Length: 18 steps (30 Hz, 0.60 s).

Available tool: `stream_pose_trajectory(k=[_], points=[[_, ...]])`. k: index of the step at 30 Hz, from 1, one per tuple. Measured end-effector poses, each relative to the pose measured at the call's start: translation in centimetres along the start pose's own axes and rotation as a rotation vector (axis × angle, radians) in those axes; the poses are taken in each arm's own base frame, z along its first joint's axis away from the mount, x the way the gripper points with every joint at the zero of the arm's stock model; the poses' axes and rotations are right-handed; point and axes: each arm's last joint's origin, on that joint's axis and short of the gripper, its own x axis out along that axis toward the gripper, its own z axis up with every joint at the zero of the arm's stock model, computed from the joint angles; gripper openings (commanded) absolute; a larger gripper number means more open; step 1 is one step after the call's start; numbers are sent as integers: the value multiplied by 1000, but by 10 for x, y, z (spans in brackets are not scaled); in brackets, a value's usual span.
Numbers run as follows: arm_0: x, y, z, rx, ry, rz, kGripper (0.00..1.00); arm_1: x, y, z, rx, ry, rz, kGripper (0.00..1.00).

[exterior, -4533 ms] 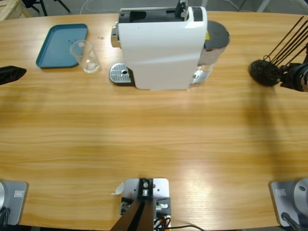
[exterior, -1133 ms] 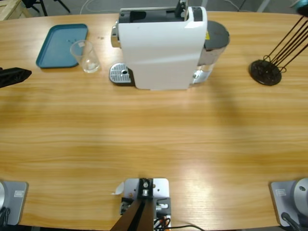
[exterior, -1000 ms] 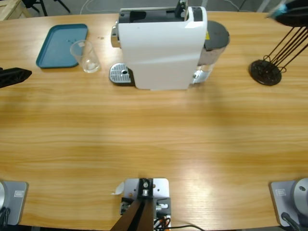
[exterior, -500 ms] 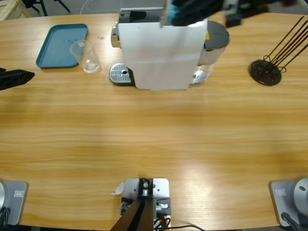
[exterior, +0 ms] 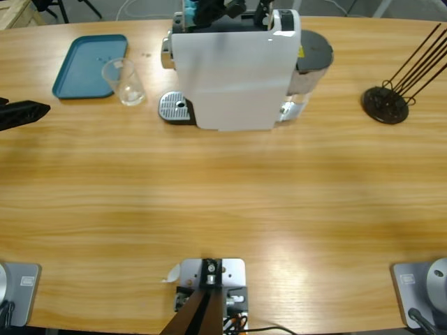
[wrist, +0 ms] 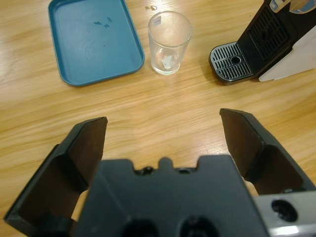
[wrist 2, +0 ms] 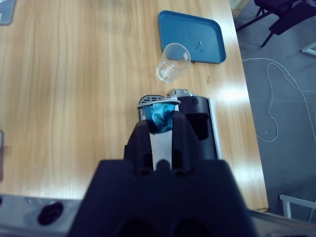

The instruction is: Pour coffee

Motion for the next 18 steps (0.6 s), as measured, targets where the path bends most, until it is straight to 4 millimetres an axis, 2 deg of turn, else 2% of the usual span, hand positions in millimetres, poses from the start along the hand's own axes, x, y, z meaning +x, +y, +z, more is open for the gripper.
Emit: stream_pose_trajectory(k=[10, 18], points=[[0, 0, 0, 0, 0, 0, 1000, 24, -10, -5, -24, 67, -17, 0], [0, 0, 0, 0, 0, 0, 1000, 24, -18, 1, -35, 73, -64, 0]])
